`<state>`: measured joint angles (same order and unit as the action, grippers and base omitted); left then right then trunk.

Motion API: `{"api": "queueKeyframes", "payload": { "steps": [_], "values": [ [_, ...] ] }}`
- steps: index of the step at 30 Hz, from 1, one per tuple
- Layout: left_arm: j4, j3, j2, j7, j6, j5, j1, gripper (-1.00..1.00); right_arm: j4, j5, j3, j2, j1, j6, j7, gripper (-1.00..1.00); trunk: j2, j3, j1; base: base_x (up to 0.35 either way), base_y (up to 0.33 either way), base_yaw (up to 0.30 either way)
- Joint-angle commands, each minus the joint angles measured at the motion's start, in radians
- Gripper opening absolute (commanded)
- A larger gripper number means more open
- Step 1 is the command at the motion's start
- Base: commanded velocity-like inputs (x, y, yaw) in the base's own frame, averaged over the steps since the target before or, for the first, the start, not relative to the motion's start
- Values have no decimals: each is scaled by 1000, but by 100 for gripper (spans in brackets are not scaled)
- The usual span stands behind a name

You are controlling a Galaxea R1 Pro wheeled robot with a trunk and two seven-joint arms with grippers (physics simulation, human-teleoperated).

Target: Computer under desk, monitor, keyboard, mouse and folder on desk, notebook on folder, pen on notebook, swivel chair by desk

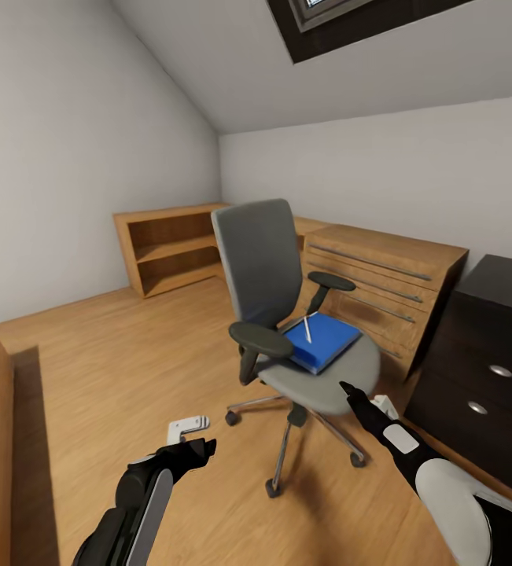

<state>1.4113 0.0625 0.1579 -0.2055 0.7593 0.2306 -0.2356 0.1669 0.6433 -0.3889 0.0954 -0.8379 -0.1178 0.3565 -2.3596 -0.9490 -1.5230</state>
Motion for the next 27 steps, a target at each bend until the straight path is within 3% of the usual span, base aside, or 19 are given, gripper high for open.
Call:
{"api": "queueKeyframes", "payload": {
  "steps": [1, 11, 16, 27],
  "values": [
    [1, 1, 0, -9, 3, 10, -1, 100, 2, 18, -1, 0, -1, -10, 7, 100, 0, -1, 0, 322, 0, 0],
    [1, 0, -1, -8, 3, 12, -1, 100, 2, 18, -1, -2, -1, -8, 7, 100, 0, -1, 0, 277, 112, 0],
    [1, 0, -1, -9, 4, 11, -1, 100, 1, 18, -1, -2, -1, -8, 7, 100, 0, -1, 0, 44, 172, 0],
    [0, 2, -1, -9, 5, 12, -1, 100, 0, 16, 0, -6, -1, -6, 7, 100, 0, -1, 0, -15, 12, 0]
  ]
}}
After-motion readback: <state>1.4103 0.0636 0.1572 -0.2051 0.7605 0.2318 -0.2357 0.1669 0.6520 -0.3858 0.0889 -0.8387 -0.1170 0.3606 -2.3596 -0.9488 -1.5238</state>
